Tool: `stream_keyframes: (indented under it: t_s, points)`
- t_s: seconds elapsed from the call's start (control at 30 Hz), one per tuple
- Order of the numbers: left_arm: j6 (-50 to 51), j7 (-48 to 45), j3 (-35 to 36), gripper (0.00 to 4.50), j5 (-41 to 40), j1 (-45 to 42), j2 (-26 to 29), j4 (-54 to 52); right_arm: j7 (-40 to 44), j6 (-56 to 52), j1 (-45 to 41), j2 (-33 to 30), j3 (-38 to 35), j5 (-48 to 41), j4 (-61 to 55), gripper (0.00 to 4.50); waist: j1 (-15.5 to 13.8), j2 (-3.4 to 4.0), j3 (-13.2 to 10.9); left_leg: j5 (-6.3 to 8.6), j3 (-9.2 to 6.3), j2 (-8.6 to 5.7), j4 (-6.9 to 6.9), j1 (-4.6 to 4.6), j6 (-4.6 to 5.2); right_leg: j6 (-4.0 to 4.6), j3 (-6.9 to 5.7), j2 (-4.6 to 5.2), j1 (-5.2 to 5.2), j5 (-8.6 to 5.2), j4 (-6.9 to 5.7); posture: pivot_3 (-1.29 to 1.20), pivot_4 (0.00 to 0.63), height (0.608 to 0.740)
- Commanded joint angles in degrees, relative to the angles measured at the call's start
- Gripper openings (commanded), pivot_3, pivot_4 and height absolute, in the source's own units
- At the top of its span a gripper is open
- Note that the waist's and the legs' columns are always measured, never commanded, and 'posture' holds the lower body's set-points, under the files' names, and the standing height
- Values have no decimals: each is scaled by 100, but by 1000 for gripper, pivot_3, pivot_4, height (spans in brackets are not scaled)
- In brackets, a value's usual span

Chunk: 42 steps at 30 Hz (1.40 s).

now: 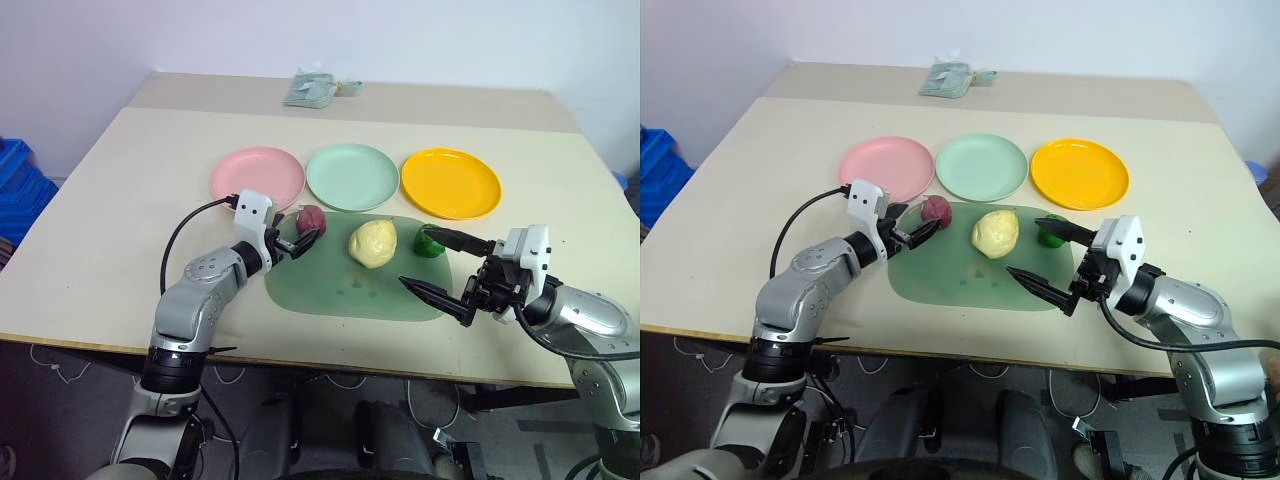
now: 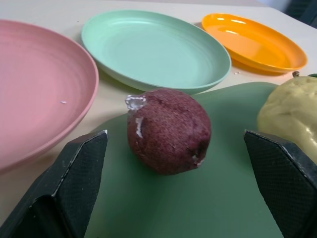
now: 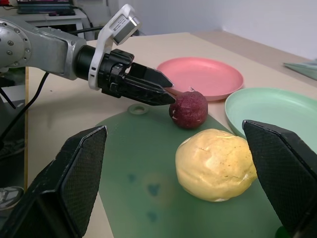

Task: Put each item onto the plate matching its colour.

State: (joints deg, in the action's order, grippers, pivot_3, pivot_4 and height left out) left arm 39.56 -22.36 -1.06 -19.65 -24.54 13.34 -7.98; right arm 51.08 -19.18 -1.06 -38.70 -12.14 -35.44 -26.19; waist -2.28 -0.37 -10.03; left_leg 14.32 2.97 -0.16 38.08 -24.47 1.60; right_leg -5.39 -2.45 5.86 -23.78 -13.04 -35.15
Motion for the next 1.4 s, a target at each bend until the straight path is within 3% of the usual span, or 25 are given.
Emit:
stream_keyframes:
  t_s: [0.03, 0.6, 0.67, 0.8, 0.83, 1.1, 1.33, 1.4]
  points:
    - [-113, 31, 30, 4473, 16, -212, -68, 129, -11, -11, -79, -69, -171, -142, -155, 4500, 2, 0, 0, 0, 0, 0, 0, 0, 0, 0, 0, 0, 0, 0, 0, 0, 150, 740]
    - [-744, -122, -206, 4473, 454, -993, -539, 1700, -319, -41, 281, -104, -416, -169, -544, 4500, 3, -3, -2, 0, 1, -1, 1, -1, 1, -2, -9, -8, 1, 1, 0, 0, 150, 740]
    - [-764, -160, -191, 3962, 442, -1007, -556, 1751, -348, -34, 308, -101, -425, -165, -573, 4500, 3, -3, -2, 0, 1, 0, 1, -1, 1, -2, -9, -10, 0, 1, 0, 0, 150, 740]
    - [-784, -193, -190, 2431, 469, -1005, -530, 1751, -362, 1, 347, -103, -451, -160, -564, 4500, 4, -3, -2, 0, 1, 0, 1, -1, 1, -2, -9, -10, 0, 1, 0, 0, 150, 740]
    - [-781, -188, -174, 2362, 464, -989, -517, 1709, -371, 4, 345, -99, -444, -155, -566, 4500, 4, -3, -2, 0, 1, 0, 1, -1, 1, -2, -9, -10, 1, 1, 0, 0, 150, 740]
    - [-958, 383, 468, 2362, 420, -1076, -400, 1324, -361, 84, 224, -44, -332, -87, -434, 4500, 5, -3, -2, 0, 0, 1, 1, 0, 1, -3, -8, -10, 1, 1, -1, 0, 150, 740]
    - [-1269, 1253, 1176, 2362, 490, -1665, -375, 2177, -340, 156, 30, 27, -138, -12, -295, 4500, -5, -6, -3, 0, 0, -1, 4, 0, 2, -6, -11, -22, 3, 3, -2, 0, 150, 740]
    - [-1362, 1358, 1247, 3397, 507, -1745, -383, 2375, -329, 161, -2, 31, -121, -5, -275, 4500, -3, -6, -3, 1, 1, -2, 4, 0, 4, -20, -13, -24, 4, 10, -1, 0, 150, 740]
